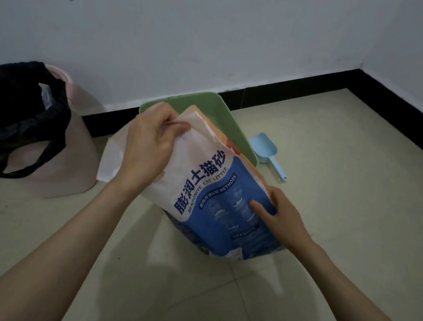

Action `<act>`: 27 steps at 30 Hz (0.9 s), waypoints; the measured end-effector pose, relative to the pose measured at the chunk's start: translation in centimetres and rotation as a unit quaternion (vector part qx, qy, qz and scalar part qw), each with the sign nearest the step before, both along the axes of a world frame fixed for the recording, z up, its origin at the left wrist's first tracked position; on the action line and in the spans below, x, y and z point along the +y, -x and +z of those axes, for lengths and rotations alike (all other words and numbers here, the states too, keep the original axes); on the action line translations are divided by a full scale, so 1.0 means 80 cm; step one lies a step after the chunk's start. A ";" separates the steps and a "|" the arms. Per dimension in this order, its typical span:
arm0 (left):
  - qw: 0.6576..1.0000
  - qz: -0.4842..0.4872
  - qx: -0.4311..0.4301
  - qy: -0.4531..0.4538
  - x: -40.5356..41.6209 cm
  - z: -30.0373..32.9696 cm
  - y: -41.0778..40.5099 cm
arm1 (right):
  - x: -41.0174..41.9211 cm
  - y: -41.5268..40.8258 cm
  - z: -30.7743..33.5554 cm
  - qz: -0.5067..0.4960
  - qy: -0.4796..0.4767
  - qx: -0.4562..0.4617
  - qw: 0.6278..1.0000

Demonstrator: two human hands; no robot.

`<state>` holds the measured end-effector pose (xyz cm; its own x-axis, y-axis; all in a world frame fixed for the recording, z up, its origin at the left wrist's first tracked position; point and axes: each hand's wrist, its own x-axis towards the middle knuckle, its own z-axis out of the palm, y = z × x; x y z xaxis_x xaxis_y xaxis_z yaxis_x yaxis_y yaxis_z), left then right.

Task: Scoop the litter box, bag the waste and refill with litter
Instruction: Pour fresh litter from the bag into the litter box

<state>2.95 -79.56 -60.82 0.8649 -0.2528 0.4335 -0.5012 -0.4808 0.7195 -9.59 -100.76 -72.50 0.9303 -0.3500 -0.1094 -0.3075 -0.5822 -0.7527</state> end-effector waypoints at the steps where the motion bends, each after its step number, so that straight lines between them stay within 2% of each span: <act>1: 1.000 -0.006 0.003 0.006 0.000 0.000 -0.001 | -0.003 0.000 -0.006 0.001 -0.005 0.012 1.000; 4: 1.000 -0.006 0.007 0.004 -0.002 0.001 -0.001 | -0.001 -0.009 -0.011 0.031 0.001 0.020 0.999; 9: 0.999 0.004 0.019 0.031 0.007 -0.001 -0.006 | -0.003 -0.011 -0.034 0.029 0.123 -0.006 0.992; 16: 0.998 0.034 0.040 0.042 0.009 -0.003 -0.003 | -0.009 -0.007 -0.052 0.012 0.091 -0.023 0.996; 22: 0.997 0.053 0.047 0.042 0.018 -0.007 -0.002 | -0.018 0.015 -0.054 -0.010 0.011 0.049 0.999; 25: 0.995 0.065 0.045 0.053 0.022 -0.010 -0.007 | -0.020 0.011 -0.056 -0.006 0.046 0.045 0.998; 27: 0.995 0.072 0.045 0.058 0.027 -0.012 -0.010 | -0.009 0.005 -0.058 -0.017 0.093 0.005 0.995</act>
